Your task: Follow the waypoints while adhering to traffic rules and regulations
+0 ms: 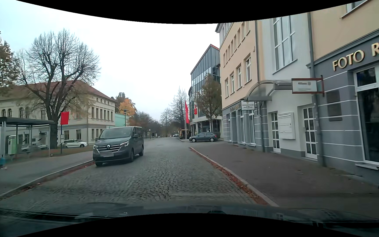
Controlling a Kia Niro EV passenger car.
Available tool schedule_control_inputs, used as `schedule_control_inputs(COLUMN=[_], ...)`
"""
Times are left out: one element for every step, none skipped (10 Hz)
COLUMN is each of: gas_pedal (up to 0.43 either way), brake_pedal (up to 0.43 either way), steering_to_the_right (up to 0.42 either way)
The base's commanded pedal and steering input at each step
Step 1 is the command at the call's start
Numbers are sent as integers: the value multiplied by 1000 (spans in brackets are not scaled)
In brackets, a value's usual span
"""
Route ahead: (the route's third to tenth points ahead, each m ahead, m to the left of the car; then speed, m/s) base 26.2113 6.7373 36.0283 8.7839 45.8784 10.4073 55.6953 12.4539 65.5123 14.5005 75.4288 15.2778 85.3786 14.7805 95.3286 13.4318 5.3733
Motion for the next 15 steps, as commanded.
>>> schedule_control_inputs(gas_pedal=[118, 118, 118, 118, 118, 118, 118, 118, 118, 110, 67, 0, 0, 0, 0], brake_pedal=[0, 0, 0, 0, 0, 0, 0, 0, 0, 0, 0, 0, 0, 0, 0], steering_to_the_right=[-72, -76, -81, -83, -84, -85, -85, -85, -85, -85, -82, -75, -70, -60, -49])
